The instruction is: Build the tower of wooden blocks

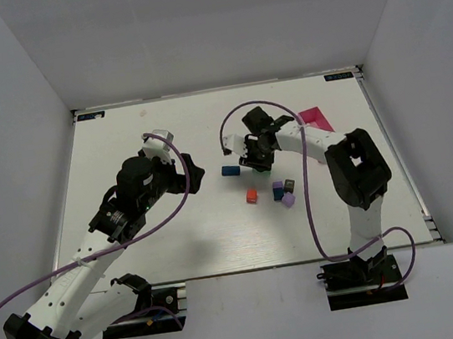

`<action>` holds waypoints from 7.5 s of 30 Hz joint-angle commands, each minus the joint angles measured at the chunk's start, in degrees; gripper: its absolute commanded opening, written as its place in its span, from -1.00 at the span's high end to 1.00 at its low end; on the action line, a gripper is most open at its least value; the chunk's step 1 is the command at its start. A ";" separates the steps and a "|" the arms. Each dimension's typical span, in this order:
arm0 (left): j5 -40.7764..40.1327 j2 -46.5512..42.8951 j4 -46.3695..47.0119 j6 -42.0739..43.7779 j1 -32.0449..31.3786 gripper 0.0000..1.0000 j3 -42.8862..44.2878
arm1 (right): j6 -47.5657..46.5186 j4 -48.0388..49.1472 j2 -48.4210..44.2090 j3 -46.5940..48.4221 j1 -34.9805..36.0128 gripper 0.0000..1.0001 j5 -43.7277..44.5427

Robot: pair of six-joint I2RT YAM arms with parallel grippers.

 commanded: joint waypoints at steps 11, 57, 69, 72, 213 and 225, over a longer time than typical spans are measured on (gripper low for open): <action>-2.32 0.20 0.81 0.94 0.60 -1.00 -0.17 | -17.96 -5.42 4.07 6.78 0.01 0.35 -7.29; -2.32 0.73 0.81 1.47 0.60 -1.00 -0.17 | -21.48 -9.66 11.10 15.14 -0.26 0.17 -8.09; -2.32 1.25 0.81 1.47 0.60 -1.00 -0.17 | -19.72 -9.13 11.19 15.14 -0.25 -0.27 -7.56; -2.32 1.25 0.81 1.47 0.60 -1.00 -0.17 | -19.37 -9.39 10.93 15.05 -0.26 -0.40 -7.65; -4.17 -0.77 0.81 2.53 0.60 -1.00 -0.70 | -19.99 -13.35 17.96 23.66 5.46 0.07 -8.09; -4.17 -0.77 0.81 2.53 0.60 -1.00 -0.70 | -19.29 -13.08 18.05 23.49 5.63 -0.06 -8.18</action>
